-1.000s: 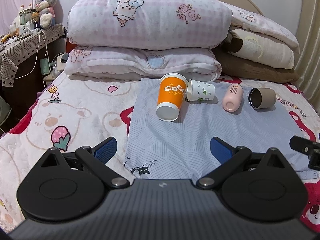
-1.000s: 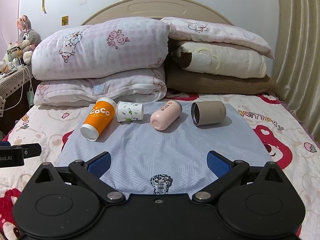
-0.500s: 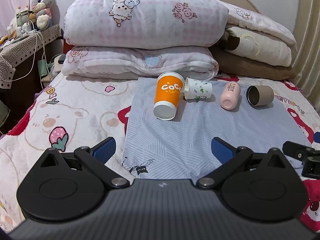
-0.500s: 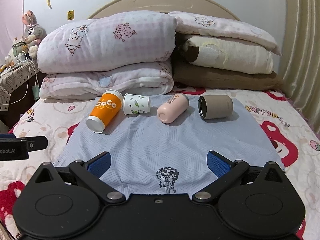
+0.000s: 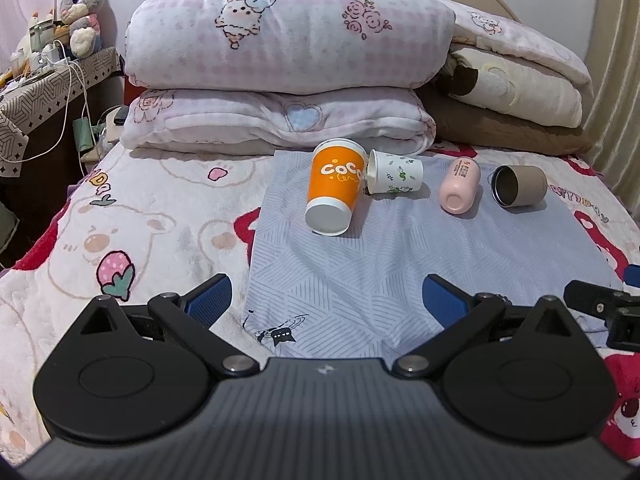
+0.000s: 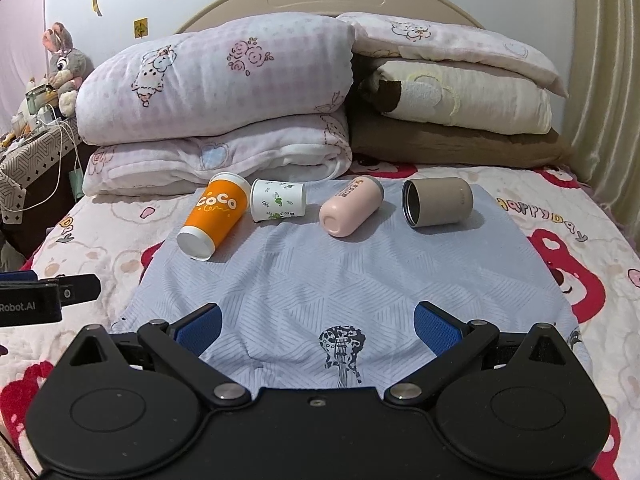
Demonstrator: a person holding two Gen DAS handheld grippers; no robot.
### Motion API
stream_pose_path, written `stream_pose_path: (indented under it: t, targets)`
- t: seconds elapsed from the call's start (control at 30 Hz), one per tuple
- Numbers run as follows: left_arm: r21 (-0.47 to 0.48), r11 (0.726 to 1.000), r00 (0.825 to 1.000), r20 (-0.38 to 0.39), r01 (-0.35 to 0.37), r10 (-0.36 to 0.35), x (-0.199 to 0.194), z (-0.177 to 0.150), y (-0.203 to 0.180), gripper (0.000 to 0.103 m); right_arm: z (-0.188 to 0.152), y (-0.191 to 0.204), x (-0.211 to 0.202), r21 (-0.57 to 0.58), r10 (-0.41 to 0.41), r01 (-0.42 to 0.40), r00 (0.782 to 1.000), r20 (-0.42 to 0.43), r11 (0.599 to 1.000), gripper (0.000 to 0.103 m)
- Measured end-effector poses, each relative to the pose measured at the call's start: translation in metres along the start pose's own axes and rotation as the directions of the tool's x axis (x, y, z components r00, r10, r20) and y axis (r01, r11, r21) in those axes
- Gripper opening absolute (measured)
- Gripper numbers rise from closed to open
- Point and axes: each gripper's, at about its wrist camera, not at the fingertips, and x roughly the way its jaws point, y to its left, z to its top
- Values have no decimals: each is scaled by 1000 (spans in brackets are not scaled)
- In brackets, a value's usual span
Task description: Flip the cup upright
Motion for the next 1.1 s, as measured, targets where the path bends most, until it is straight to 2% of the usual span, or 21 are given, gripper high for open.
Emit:
stream_pose_path:
  t: [0.53, 0.73, 0.8, 0.9, 1.03, 1.1]
  targets:
    - [10, 1000, 1000, -8, 9, -9, -2, -2, -2, 103, 0, 1, 1, 16, 17, -17, 1000, -6, 1000, 103]
    - [18, 999, 999, -35, 27, -26, -6, 10, 1, 103, 1, 0, 3, 9, 36, -36, 999, -7, 999, 103]
    - [33, 999, 999, -44, 29, -28, -7, 19, 3, 103, 5, 2, 2, -7, 61, -61, 998, 0, 998, 103]
    - [78, 996, 998, -52, 44, -40, -9, 35, 7, 103, 11, 9, -3, -87, 148, -143, 988, 53, 986, 103]
    - [80, 993, 996, -49, 81, -78, -3, 62, 16, 103, 21, 22, -4, -229, 281, -240, 945, 168, 943, 103]
    - [63, 991, 992, -52, 116, -113, 6, 74, 22, 103, 33, 32, 8, -256, 325, -287, 938, 120, 923, 103]
